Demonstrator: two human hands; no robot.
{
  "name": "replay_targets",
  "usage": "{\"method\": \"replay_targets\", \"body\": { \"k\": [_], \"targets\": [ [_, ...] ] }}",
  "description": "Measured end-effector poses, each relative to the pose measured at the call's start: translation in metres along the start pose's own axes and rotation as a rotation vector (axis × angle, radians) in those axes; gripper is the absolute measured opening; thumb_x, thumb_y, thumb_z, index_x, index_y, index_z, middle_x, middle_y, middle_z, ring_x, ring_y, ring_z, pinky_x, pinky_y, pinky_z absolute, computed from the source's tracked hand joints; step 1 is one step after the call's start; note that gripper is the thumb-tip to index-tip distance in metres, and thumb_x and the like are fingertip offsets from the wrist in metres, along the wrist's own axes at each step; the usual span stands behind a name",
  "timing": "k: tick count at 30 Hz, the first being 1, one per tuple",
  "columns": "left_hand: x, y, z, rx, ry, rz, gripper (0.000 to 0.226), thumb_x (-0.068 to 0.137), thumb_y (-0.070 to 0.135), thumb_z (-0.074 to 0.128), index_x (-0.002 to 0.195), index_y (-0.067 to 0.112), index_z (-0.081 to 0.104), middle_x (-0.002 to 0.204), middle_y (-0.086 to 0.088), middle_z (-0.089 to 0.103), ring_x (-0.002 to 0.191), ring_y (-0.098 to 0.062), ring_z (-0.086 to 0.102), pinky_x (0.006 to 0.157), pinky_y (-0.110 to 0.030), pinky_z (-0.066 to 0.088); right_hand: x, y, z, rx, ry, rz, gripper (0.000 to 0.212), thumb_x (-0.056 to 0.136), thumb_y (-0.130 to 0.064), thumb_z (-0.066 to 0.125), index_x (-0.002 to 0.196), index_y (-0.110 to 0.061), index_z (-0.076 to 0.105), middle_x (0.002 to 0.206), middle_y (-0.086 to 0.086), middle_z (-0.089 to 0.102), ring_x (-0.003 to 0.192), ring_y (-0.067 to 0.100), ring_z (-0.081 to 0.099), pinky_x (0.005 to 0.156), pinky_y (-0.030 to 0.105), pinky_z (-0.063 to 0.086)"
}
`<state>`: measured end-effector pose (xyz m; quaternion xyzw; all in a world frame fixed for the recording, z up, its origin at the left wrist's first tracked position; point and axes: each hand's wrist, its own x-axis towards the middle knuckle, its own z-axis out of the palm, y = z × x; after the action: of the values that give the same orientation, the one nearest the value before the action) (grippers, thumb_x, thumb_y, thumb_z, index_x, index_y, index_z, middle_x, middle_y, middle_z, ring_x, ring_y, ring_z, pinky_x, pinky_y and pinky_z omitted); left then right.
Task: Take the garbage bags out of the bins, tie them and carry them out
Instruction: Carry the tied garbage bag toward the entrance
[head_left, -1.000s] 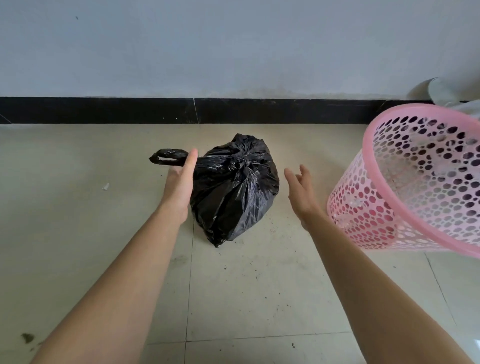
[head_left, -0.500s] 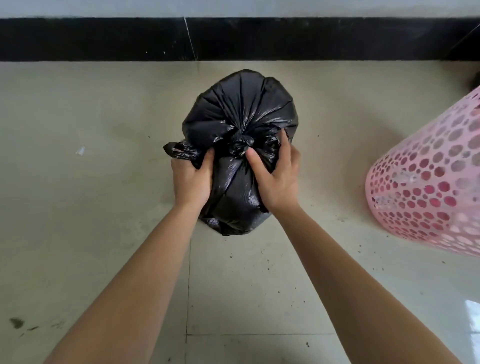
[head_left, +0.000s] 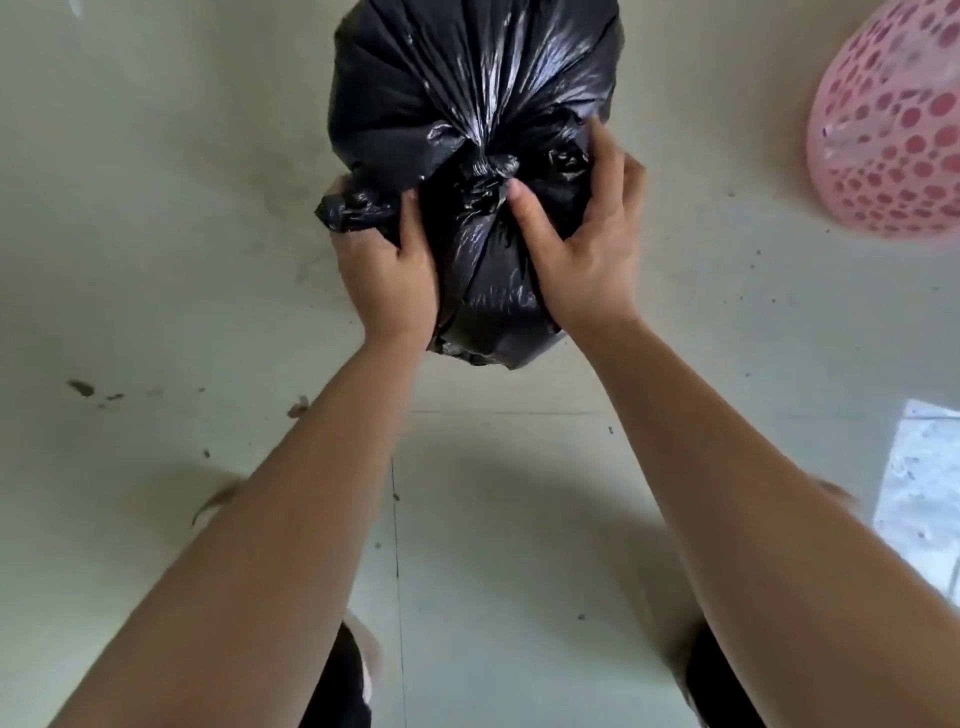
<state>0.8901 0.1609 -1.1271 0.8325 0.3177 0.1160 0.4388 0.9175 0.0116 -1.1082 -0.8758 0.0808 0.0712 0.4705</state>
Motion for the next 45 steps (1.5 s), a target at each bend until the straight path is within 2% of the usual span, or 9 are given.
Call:
{"method": "replay_targets", "body": {
  "k": [3,11,18,22,27,30,33,41,45],
  "targets": [
    [-0.071,0.011,-0.040,0.098,-0.029,-0.104,0.040,0.098,0.019,0.056,0.124,-0.012,0.053,0.115,-0.020,0.063,0.098,-0.004,0.052,0.083,0.005,0.030,-0.071,-0.010,-0.028,-0.030,-0.111,0.152,0.072,0.088,-0.046,0.070,0.147,-0.017,0.041,0.133,0.007,0.044,0.125,0.022,0.050,0.104,0.030,0.043],
    [-0.174,0.145,-0.193,0.209,-0.135,-0.439,0.040,0.102,0.031,0.049,0.122,-0.002,0.059,0.111,-0.014,0.067,0.105,-0.030,0.063,0.077,-0.015,0.036,-0.186,-0.154,-0.164,-0.192,-0.331,0.222,0.067,0.090,-0.053,0.064,0.146,-0.026,0.037,0.138,0.006,0.043,0.125,0.026,0.049,0.102,0.043,0.047],
    [-0.046,0.402,-0.329,0.136,0.003,-0.088,0.051,0.104,0.037,0.045,0.095,-0.008,0.064,0.083,-0.012,0.062,0.080,-0.033,0.064,0.063,-0.016,0.028,-0.106,-0.431,-0.293,-0.126,-0.208,-0.157,0.073,0.091,-0.055,0.061,0.151,-0.024,0.033,0.138,0.007,0.044,0.123,0.028,0.052,0.099,0.039,0.046],
    [-0.011,0.577,-0.441,-0.014,0.250,0.089,0.048,0.103,0.034,0.047,0.097,-0.010,0.065,0.083,-0.014,0.066,0.083,-0.028,0.064,0.065,-0.014,0.029,-0.088,-0.616,-0.385,-0.051,-0.110,-0.494,0.073,0.094,-0.052,0.060,0.152,-0.020,0.030,0.137,0.008,0.045,0.124,0.024,0.051,0.096,0.029,0.041],
    [-0.027,0.704,-0.602,-0.169,0.603,0.204,0.046,0.101,0.029,0.047,0.109,-0.013,0.063,0.099,-0.013,0.067,0.101,-0.029,0.060,0.078,-0.006,0.033,-0.127,-0.810,-0.433,-0.021,-0.126,-0.869,0.071,0.097,-0.052,0.055,0.153,-0.018,0.027,0.138,0.007,0.046,0.126,0.022,0.049,0.097,0.038,0.049],
    [-0.052,0.711,-0.696,-0.206,0.735,0.193,0.052,0.101,0.029,0.049,0.096,-0.020,0.064,0.083,-0.026,0.069,0.089,-0.038,0.066,0.083,-0.031,0.042,-0.181,-0.890,-0.417,0.000,-0.179,-1.065,0.070,0.098,-0.050,0.053,0.153,-0.014,0.028,0.138,0.010,0.047,0.126,0.023,0.049,0.097,0.041,0.050],
    [-0.085,0.685,-0.799,-0.185,0.837,0.113,0.051,0.103,0.030,0.051,0.083,-0.016,0.058,0.056,0.000,0.047,0.061,-0.031,0.053,0.065,-0.033,0.032,-0.259,-0.948,-0.377,0.061,-0.256,-1.206,0.070,0.098,-0.048,0.054,0.153,-0.013,0.028,0.138,0.011,0.048,0.126,0.025,0.049,0.098,0.041,0.049],
    [-0.217,0.548,-1.090,-0.135,1.124,0.064,0.030,0.104,0.029,0.048,0.112,0.001,0.055,0.084,0.001,0.060,0.082,-0.017,0.059,0.063,-0.005,0.038,-0.527,-1.073,-0.206,0.216,-0.639,-1.454,0.072,0.098,-0.049,0.053,0.155,-0.015,0.025,0.136,0.006,0.047,0.126,0.020,0.048,0.098,0.032,0.044],
    [-0.304,0.492,-1.200,-0.063,1.308,-0.044,0.029,0.104,0.028,0.048,0.114,0.004,0.059,0.100,-0.009,0.066,0.097,-0.024,0.061,0.078,-0.024,0.041,-0.671,-1.103,-0.139,0.309,-0.864,-1.505,0.072,0.097,-0.047,0.055,0.155,-0.015,0.025,0.141,0.008,0.047,0.130,0.021,0.044,0.104,0.034,0.040]
  ]
}}
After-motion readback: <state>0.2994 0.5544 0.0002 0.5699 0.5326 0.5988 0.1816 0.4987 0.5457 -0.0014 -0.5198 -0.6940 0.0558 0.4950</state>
